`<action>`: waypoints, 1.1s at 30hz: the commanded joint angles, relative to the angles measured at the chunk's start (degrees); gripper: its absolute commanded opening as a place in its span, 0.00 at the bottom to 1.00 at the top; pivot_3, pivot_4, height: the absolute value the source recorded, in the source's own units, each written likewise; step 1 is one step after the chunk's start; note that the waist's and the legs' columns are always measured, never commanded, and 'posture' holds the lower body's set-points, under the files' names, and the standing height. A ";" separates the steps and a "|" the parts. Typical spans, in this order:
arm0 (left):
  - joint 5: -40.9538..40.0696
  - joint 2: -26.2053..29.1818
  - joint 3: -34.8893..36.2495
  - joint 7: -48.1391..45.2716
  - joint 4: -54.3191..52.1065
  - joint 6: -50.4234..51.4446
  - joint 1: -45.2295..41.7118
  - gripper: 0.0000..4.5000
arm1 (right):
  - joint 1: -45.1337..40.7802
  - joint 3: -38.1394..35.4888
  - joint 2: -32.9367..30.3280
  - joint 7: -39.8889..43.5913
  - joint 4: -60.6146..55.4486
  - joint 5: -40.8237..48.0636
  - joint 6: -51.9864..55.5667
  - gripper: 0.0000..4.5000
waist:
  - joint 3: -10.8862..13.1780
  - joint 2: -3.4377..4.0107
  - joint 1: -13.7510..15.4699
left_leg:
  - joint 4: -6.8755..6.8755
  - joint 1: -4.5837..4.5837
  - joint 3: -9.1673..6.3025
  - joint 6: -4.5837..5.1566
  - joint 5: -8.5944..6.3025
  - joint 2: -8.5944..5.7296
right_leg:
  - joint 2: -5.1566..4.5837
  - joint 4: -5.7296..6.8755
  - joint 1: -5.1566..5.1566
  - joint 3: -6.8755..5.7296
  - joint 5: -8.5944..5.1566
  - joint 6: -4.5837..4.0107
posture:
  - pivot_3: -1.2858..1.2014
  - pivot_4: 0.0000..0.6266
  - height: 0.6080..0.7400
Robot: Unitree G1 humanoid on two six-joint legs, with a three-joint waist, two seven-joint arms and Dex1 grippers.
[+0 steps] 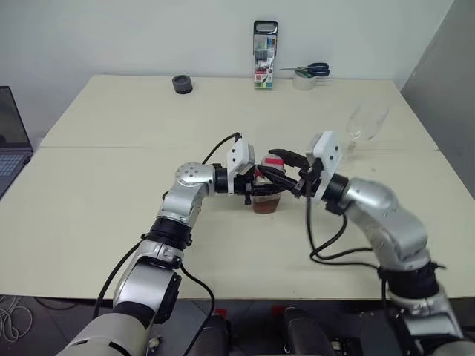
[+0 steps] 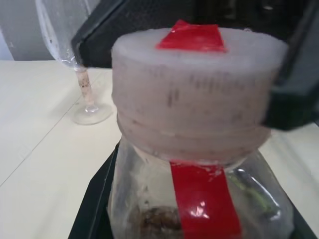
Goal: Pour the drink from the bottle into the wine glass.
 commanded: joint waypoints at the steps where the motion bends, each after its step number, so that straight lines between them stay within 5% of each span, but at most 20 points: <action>1: -1.86 0.23 -0.14 -2.15 -4.89 -0.39 -0.13 0.39 | -1.19 -3.40 -3.04 3.15 3.48 1.07 0.99 0.41 | 0.00 0.00 0.06 | 0.00 -0.01 -0.03 0.00 0.00 -0.01 | -0.01 0.00 0.00 -0.01 0.00 0.00 | 0.52 0.24 1.00; 5: -1.96 -0.18 0.43 -0.13 -5.37 0.50 0.14 0.39 | 0.15 -5.58 -3.49 0.44 -0.36 2.29 1.89 0.71 | 0.00 0.00 0.04 | 0.00 -0.07 -0.01 -0.01 0.01 -0.04 | -0.08 -0.03 -0.02 0.00 0.00 -0.01 | 0.52 0.24 1.00; 9: -1.33 -1.23 1.27 2.95 -3.57 0.32 -0.81 0.38 | 6.72 -11.37 -4.04 -8.44 -17.44 7.76 10.28 1.00 | 0.00 0.00 0.86 | 0.06 -0.14 -0.06 -0.02 0.01 -0.10 | -0.19 -0.05 -0.03 -0.03 0.00 -0.01 | 0.52 0.24 1.00; 18: -0.49 -2.79 1.09 4.19 -0.16 -1.05 -2.86 0.38 | 13.82 -4.47 5.56 -32.93 -30.05 -4.65 13.23 1.00 | 0.00 0.00 0.73 | 0.07 -0.06 0.01 -0.01 0.01 -0.06 | -0.08 0.10 -0.05 0.04 0.00 0.00 | 0.52 0.24 1.00; 23: -0.26 -3.47 0.88 3.76 1.49 -1.60 -4.04 0.38 | 14.15 3.06 10.81 -39.02 -29.95 -11.28 11.88 1.00 | -0.01 0.01 0.74 | 0.06 -0.05 -0.01 -0.03 0.02 -0.07 | -0.08 0.12 -0.05 0.03 0.00 0.00 | 0.52 0.24 1.00; 33: 0.33 -4.03 0.68 3.11 3.58 -3.28 -4.82 0.38 | 12.53 5.22 18.15 -43.82 -24.74 -18.76 7.62 1.00 | -0.01 0.01 0.51 | 0.05 -0.05 -0.01 -0.16 0.09 -0.07 | -0.08 0.10 -0.05 0.03 0.00 0.00 | 0.52 0.24 1.00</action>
